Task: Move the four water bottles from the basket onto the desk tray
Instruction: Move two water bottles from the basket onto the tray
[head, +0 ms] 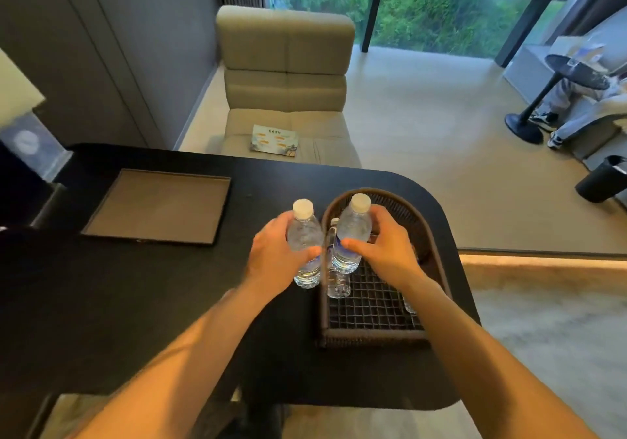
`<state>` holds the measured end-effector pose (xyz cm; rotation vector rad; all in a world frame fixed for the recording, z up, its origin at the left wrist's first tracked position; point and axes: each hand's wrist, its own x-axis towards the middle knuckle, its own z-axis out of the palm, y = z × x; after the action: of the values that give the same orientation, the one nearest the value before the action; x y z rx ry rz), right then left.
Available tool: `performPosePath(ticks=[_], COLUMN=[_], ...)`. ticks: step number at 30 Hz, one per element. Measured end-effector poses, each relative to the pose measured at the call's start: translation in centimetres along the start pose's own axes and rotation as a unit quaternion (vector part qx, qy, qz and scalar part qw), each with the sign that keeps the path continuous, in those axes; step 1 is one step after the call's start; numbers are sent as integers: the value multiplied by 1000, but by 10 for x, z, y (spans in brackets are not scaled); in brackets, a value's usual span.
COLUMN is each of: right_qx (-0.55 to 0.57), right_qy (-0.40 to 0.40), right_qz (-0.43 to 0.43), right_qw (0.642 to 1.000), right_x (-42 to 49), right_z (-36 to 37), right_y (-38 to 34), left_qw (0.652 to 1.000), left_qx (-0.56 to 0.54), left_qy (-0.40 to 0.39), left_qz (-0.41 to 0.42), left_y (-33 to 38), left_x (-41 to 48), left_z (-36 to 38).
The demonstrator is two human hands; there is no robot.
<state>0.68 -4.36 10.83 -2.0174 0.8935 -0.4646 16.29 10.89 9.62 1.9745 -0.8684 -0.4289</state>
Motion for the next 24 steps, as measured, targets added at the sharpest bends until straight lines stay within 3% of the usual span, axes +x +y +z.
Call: performPosePath(ticks=[12,24], right_qx=[11,3], right_qy=[-84,-93], right_qz=[-16,47], right_qw=[996,995], right_x=[78,204], right_z=[166,366], right_y=[-104,-172], left_qw=[991,985], left_qx=[43,79], left_qy=[85,70], left_qz=[-91,-134], left_y=[-101,-255], left_x=[57,185], left_z=[-154,-289])
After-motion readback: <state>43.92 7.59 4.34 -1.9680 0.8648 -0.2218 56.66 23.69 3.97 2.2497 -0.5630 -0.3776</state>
